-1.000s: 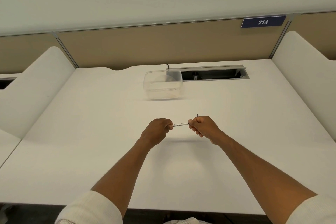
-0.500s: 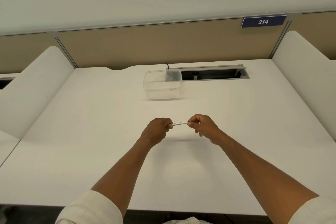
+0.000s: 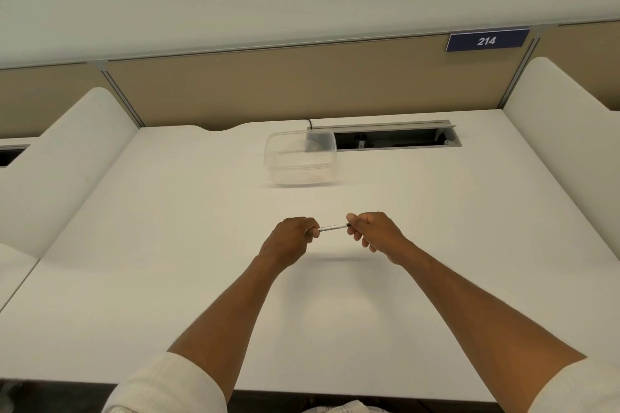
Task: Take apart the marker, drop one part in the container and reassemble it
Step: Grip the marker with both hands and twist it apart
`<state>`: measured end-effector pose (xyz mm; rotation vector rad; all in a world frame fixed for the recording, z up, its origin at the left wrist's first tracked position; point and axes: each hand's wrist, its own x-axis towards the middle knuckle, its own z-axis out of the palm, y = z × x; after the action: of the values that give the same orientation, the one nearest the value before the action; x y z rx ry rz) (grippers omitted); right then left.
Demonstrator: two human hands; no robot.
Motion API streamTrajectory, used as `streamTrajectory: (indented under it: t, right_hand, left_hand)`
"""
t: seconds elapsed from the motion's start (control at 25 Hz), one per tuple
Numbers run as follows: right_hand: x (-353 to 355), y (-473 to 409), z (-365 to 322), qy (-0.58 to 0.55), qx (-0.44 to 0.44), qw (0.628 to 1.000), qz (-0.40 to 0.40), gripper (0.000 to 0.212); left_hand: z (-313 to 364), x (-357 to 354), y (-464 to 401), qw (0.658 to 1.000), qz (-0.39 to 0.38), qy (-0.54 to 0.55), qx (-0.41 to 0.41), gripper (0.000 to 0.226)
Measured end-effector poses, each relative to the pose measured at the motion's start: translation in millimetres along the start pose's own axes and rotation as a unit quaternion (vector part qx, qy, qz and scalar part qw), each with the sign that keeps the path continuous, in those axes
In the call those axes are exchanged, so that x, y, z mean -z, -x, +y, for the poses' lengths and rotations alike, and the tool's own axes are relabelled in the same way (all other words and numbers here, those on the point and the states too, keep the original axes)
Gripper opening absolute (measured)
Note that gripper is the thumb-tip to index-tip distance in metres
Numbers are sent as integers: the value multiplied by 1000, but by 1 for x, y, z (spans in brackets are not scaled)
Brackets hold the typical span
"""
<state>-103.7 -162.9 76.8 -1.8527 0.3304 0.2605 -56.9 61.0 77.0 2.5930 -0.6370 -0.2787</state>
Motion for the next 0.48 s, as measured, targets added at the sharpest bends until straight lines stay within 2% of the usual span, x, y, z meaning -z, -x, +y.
streamTrajectory:
  t: [0.2, 0.36, 0.48]
  right_hand:
    - [-1, -3, 1, -13, 41, 999, 11, 15]
    - [-4, -5, -8, 16, 13, 1000, 10, 39]
    - [-6, -8, -10, 21, 26, 999, -2, 28]
  left_hand:
    - [0, 3, -1, 1000, 2, 5, 3, 29]
    - [0, 5, 0, 1000, 8, 7, 2, 27]
    - [-4, 8, 0, 1000, 10, 2, 2, 28]
